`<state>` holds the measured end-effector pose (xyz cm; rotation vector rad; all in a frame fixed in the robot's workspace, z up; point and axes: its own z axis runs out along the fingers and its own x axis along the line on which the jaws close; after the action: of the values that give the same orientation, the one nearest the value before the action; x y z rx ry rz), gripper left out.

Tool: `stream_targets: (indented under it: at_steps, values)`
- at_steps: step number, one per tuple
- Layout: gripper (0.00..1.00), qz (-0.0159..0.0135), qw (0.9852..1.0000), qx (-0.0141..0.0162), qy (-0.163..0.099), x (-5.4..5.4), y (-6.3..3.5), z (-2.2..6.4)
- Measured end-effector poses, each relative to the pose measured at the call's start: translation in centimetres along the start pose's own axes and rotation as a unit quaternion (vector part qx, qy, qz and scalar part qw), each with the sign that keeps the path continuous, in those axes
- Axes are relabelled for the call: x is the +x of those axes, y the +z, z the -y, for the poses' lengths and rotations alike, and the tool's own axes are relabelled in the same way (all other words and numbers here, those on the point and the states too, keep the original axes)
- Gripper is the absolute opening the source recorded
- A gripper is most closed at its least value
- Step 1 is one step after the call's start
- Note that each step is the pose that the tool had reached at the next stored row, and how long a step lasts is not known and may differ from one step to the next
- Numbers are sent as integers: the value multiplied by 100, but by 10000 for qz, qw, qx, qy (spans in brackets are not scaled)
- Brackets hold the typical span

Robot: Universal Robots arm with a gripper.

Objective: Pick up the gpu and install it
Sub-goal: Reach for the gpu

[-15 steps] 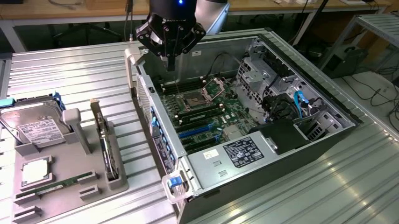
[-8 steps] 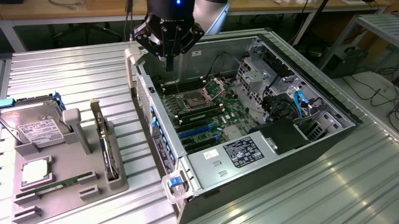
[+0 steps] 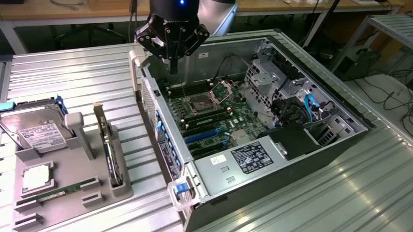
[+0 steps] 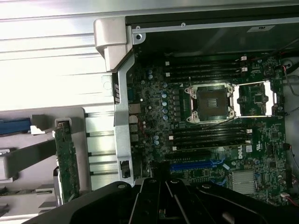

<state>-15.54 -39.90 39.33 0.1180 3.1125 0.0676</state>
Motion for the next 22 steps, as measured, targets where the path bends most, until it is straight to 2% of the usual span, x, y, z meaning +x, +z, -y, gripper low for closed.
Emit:
stream_targets:
  at_steps: [22]
  values:
    - [11,0,10000,0,0,120,-4,17]
